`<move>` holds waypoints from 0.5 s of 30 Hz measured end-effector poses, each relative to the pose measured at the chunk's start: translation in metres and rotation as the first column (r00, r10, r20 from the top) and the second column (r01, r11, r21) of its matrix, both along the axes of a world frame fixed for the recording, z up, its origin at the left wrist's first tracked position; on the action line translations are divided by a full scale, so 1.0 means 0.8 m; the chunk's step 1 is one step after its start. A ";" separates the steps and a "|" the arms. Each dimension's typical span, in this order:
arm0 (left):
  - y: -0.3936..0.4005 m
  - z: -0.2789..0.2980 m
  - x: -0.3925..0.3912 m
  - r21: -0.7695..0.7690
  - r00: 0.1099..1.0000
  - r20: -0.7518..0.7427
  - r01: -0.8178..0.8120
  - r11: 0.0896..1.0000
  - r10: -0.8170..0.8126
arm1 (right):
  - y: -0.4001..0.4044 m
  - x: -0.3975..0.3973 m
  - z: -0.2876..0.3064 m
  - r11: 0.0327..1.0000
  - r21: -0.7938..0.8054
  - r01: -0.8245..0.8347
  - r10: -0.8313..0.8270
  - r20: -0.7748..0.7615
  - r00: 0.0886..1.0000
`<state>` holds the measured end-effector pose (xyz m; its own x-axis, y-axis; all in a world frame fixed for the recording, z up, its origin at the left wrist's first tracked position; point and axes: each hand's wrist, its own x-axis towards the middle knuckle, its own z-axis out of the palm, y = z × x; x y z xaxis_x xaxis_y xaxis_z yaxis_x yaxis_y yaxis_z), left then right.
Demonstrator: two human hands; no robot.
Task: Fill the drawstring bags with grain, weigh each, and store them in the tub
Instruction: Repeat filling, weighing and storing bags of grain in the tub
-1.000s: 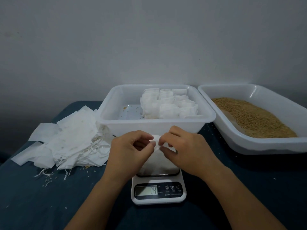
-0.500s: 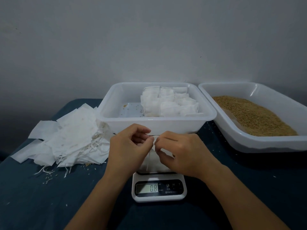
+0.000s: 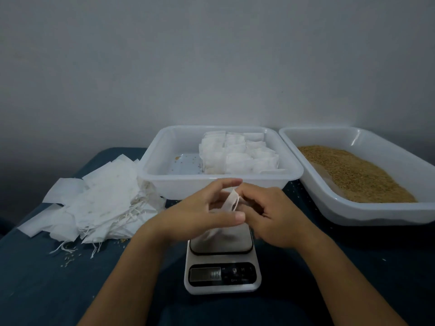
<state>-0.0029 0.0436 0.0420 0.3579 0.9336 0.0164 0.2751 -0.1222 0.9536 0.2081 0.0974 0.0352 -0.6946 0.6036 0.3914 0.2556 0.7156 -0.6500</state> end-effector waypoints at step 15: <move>0.014 -0.008 0.030 -0.042 0.984 0.054 0.171 0.984 -0.169 | -0.005 0.027 0.047 0.986 0.145 -0.085 0.054 0.205 0.977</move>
<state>0.0210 0.0547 0.0353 0.5110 0.8596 -0.0035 0.2061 -0.1186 0.9713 0.2300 0.0934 0.0728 -0.8060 0.4952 0.3242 0.3151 0.8226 -0.4733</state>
